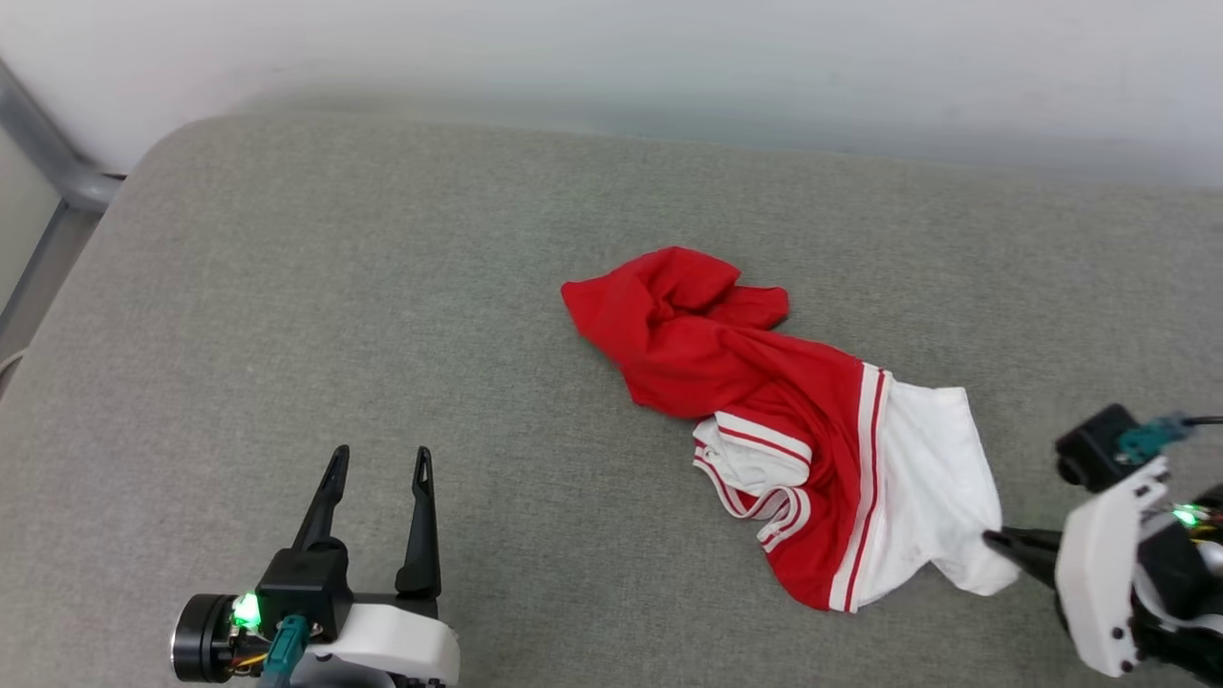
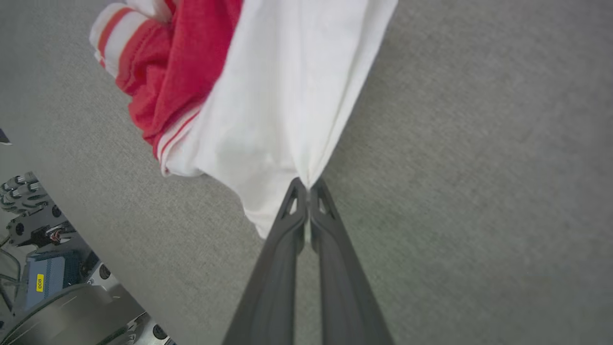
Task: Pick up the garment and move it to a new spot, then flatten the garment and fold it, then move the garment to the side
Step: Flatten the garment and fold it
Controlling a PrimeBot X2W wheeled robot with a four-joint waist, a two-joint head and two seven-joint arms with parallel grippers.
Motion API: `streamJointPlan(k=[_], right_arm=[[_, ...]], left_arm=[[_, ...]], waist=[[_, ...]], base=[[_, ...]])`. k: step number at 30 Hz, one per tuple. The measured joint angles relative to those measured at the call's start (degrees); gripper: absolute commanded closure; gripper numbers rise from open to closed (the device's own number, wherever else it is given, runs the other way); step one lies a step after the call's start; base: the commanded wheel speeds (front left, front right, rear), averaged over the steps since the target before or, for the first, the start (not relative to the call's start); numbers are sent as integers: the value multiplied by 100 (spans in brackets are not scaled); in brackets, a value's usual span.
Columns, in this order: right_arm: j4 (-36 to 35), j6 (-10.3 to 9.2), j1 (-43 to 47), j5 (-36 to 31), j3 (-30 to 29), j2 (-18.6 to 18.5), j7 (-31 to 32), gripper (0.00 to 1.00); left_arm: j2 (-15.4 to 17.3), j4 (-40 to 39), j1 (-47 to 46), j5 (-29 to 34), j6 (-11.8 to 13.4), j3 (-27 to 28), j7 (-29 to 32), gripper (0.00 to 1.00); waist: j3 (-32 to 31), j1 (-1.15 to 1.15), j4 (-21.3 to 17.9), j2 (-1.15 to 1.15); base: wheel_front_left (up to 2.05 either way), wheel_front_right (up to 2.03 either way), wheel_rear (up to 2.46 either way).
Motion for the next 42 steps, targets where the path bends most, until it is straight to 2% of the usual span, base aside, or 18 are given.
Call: streamJointPlan(k=[5,9,14,19,25,29,30,31,36,42], right_arm=[[-131,0,588,137,-836,-160,-88,100],[112,-1,857,194,-1584,-210,-43,100],[825,0,1012,216,-2368,-214,165,100],[1829,0,1049,101,-3070,-143,296,100],[2919,3,1017,-274,-3556,33,393,100],[3142,3,950,-423,-3723,215,218,100],[3125,3,924,-490,-3738,261,109,64],[3087,1,888,-546,-3743,303,10,0],[2482,0,840,-855,-3747,425,-647,0],[1361,-1,859,-1491,-4117,589,-1545,0]], left_arm=[[1,-5,41,37,-60,49,0,0],[0,-4,44,47,-97,53,0,0],[0,-9,-22,71,-122,9,0,0],[0,-2,-70,73,-122,-30,0,0],[0,3,-127,44,-115,-57,0,0],[0,22,-131,38,-114,-51,0,0],[0,29,-131,38,-111,-43,0,0],[0,36,-130,38,-111,-30,0,0],[2,46,-86,88,-111,23,0,0],[13,21,4,131,-116,76,0,0]], waist=[[-64,0,-156,0],[-25,0,-198,0],[71,0,-139,0],[192,0,-6,0],[303,0,148,0],[309,0,193,0],[292,0,189,0],[269,-1,182,0],[103,0,111,0],[-108,-1,-30,0]], base=[[0,0,0],[0,0,0],[0,0,0],[0,0,0],[0,0,0],[0,0,0],[0,0,0],[0,0,0],[0,0,0],[0,0,0]])
